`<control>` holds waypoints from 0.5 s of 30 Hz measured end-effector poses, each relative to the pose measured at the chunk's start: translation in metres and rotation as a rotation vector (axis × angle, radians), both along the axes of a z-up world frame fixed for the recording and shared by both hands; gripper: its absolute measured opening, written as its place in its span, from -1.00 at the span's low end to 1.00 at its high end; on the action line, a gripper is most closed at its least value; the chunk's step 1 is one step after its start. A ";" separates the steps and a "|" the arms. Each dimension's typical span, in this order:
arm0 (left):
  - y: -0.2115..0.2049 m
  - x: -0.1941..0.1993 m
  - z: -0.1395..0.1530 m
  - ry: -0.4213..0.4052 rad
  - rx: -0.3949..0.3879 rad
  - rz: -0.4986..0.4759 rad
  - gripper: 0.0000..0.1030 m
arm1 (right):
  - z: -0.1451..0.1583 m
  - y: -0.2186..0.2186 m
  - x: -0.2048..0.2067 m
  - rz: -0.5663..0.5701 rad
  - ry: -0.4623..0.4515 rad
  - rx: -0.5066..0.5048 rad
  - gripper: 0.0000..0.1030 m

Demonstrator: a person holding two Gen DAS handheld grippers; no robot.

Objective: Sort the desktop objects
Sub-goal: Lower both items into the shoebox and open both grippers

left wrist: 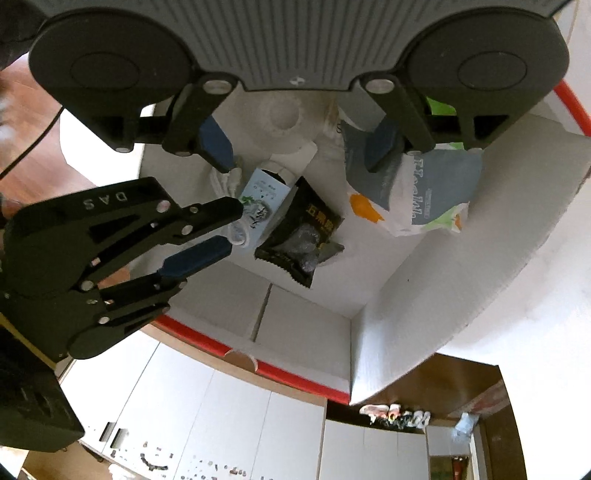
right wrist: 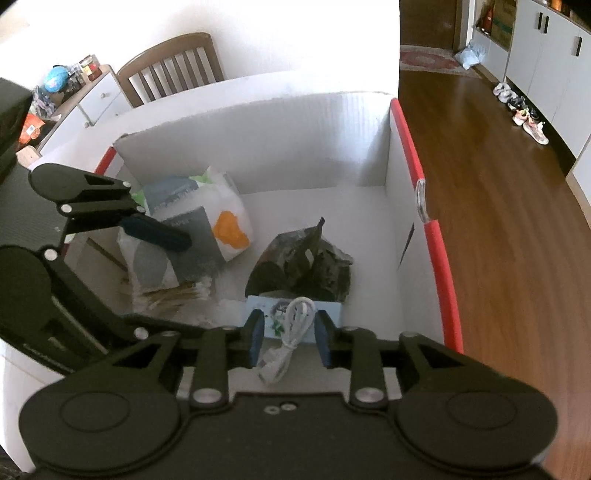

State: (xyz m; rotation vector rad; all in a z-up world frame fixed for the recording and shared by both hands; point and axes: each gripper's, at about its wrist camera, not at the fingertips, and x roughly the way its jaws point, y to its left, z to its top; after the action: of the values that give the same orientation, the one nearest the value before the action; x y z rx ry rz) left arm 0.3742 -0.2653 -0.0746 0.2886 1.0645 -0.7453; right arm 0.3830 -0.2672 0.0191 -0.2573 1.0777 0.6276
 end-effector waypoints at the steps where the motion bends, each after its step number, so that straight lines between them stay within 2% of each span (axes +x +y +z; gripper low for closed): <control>1: 0.000 -0.002 0.001 -0.007 -0.004 0.000 0.51 | 0.002 0.000 -0.001 0.001 -0.006 0.000 -0.31; 4: 0.000 -0.005 0.005 -0.019 -0.019 0.000 0.51 | 0.006 0.002 -0.004 0.000 -0.021 0.002 -0.24; 15: 0.009 -0.030 0.026 -0.076 -0.080 0.012 0.51 | 0.022 0.003 -0.020 -0.006 -0.057 0.016 -0.23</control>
State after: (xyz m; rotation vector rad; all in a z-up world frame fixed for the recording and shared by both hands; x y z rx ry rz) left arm 0.3441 -0.2562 -0.0490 0.2397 0.9614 -0.7585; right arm 0.3633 -0.2637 0.0412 -0.2564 1.0181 0.6205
